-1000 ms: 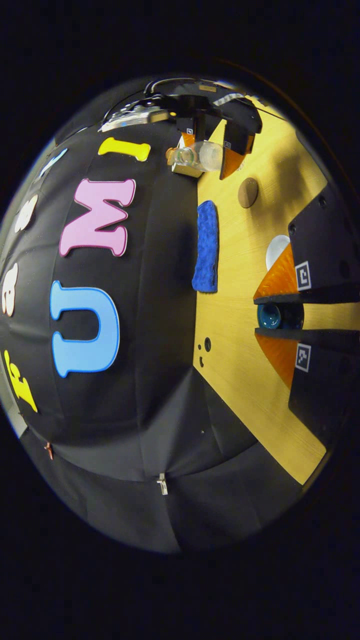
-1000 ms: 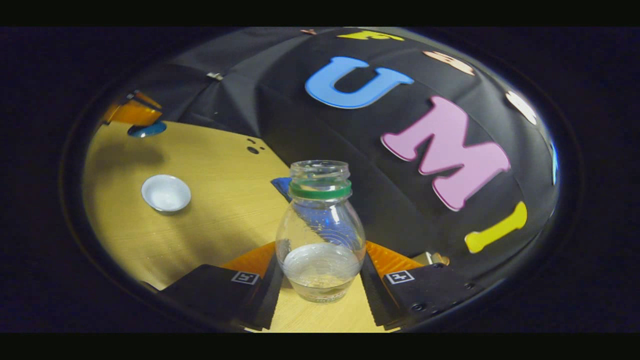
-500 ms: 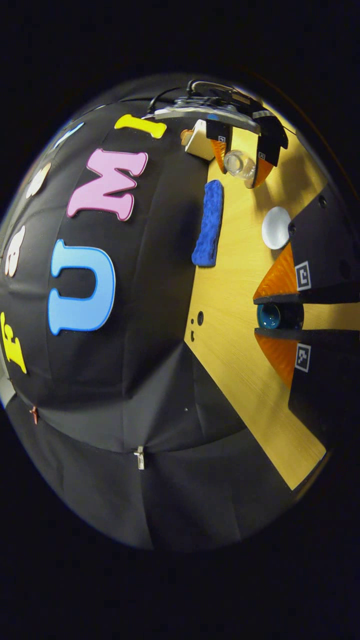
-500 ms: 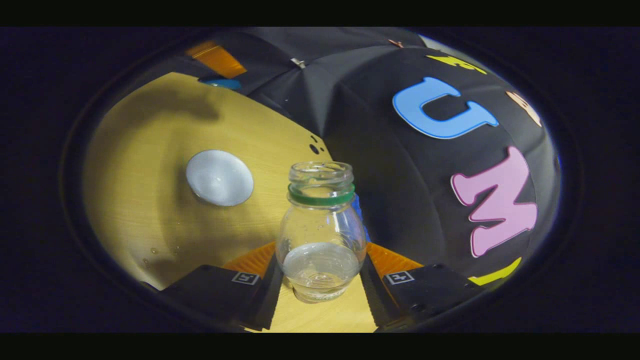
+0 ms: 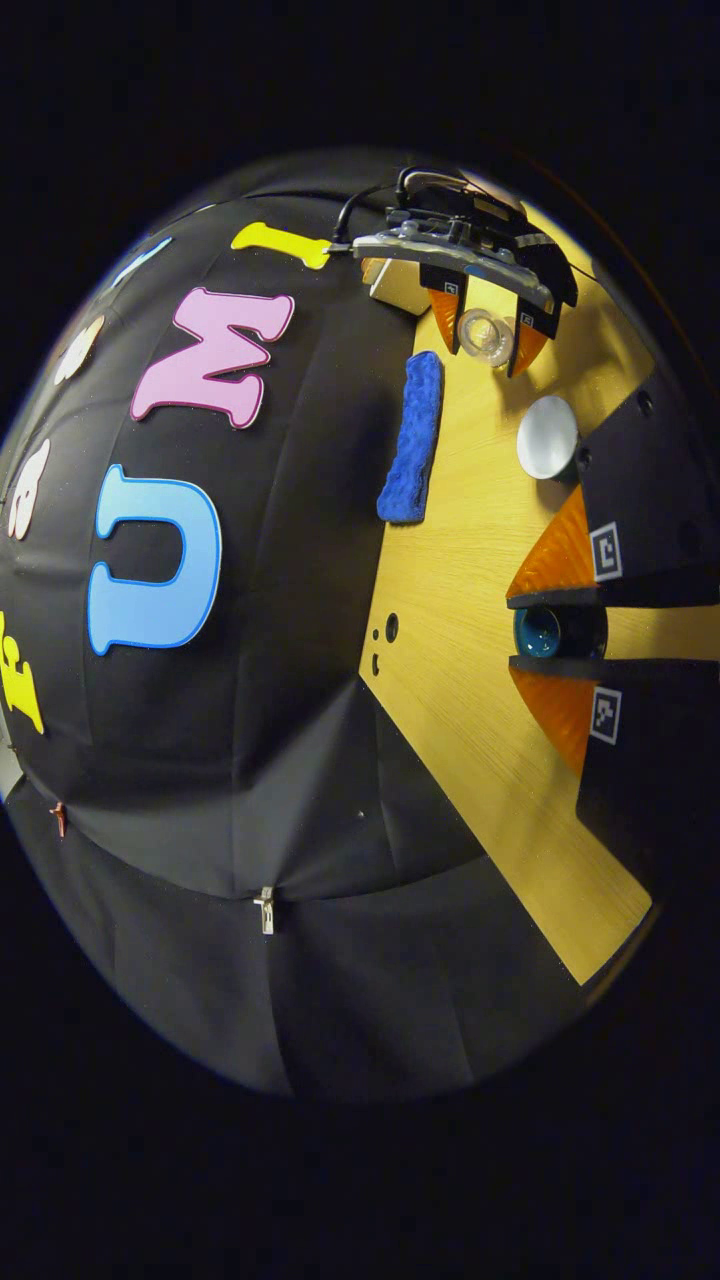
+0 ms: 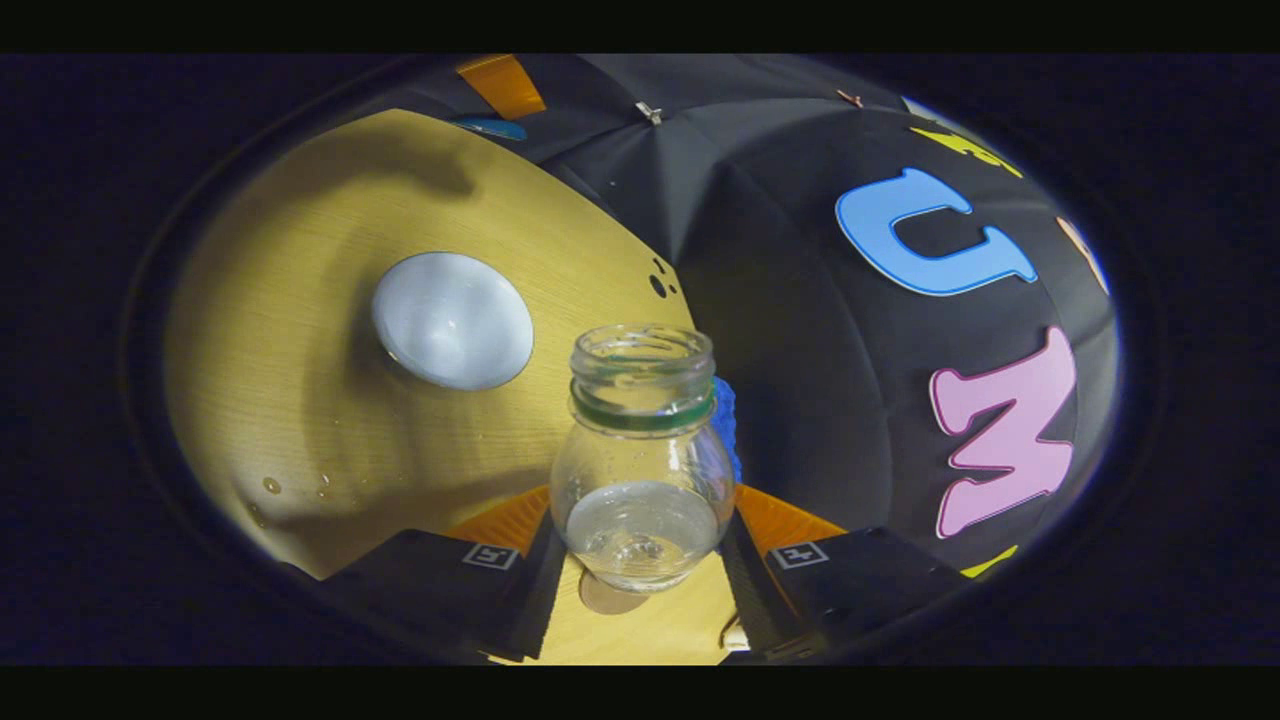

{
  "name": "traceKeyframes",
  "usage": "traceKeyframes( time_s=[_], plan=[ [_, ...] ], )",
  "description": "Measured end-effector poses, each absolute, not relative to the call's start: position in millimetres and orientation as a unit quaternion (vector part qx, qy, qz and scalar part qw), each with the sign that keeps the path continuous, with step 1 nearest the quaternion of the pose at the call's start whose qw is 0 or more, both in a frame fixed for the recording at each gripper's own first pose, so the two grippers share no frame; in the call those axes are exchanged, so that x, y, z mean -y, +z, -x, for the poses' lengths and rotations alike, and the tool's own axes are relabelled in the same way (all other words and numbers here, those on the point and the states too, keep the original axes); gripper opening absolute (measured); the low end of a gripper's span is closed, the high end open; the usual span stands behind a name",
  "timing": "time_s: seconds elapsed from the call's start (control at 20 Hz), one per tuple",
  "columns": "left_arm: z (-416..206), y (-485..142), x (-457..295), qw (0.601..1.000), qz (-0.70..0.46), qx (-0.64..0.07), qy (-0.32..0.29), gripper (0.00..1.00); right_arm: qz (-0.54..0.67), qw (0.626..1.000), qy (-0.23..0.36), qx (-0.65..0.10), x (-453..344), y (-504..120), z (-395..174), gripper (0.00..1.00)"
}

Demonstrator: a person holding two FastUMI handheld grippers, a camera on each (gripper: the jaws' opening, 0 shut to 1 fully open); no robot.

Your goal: Open the teacup lid with one hand, grasp the water bottle and pour water into the teacup with the other hand; after pouring, place the water bottle on the coaster and then close the teacup lid.

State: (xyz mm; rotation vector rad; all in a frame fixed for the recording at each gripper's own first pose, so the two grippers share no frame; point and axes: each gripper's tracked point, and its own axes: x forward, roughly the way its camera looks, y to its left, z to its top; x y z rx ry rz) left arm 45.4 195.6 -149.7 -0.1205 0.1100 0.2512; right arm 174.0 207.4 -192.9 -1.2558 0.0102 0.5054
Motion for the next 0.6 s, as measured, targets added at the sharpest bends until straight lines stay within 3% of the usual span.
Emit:
traceKeyframes(
  time_s=[0.1, 0.6],
  plan=[
    [-45.5, -148.4, -194.6, 0.989, 0.056, -0.055, 0.122, 0.24, 0.577, 0.783, 0.233, -0.009, -208.9, -192.7, -174.1, 0.74],
    [-46.2, -138.9, -192.1, 0.992, 0.034, -0.052, 0.111, 0.24, 0.615, 0.757, 0.222, 0.005, -215.5, -185.2, -183.6, 0.71]
  ],
)
